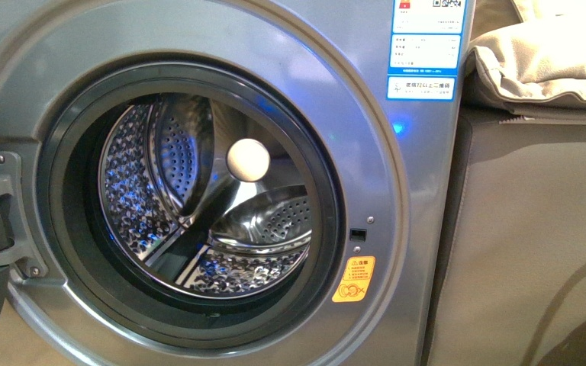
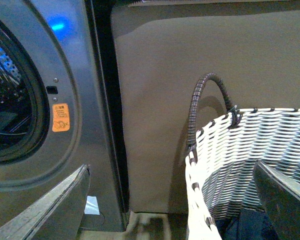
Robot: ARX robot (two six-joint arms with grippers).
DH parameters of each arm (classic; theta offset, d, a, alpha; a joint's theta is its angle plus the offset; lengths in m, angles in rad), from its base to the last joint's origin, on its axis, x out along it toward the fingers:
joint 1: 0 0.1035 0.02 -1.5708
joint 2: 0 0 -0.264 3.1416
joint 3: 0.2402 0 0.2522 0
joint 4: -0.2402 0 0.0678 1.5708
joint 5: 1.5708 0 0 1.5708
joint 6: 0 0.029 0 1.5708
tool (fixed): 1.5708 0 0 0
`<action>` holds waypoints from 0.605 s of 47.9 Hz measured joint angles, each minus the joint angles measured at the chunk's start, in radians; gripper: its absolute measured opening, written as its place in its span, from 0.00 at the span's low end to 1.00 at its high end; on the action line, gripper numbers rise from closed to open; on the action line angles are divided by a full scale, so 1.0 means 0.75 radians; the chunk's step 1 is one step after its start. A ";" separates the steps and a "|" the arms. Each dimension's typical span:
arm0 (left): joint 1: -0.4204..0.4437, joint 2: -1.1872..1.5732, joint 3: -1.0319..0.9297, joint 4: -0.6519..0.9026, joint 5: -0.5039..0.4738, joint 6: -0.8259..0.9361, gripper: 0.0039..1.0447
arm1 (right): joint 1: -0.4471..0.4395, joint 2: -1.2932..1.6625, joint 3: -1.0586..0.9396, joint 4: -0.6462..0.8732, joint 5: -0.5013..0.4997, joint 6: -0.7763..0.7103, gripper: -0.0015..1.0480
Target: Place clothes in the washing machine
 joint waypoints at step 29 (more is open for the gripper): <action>0.000 0.000 0.000 0.000 0.000 0.000 0.94 | 0.000 0.000 0.000 0.000 0.000 0.000 0.93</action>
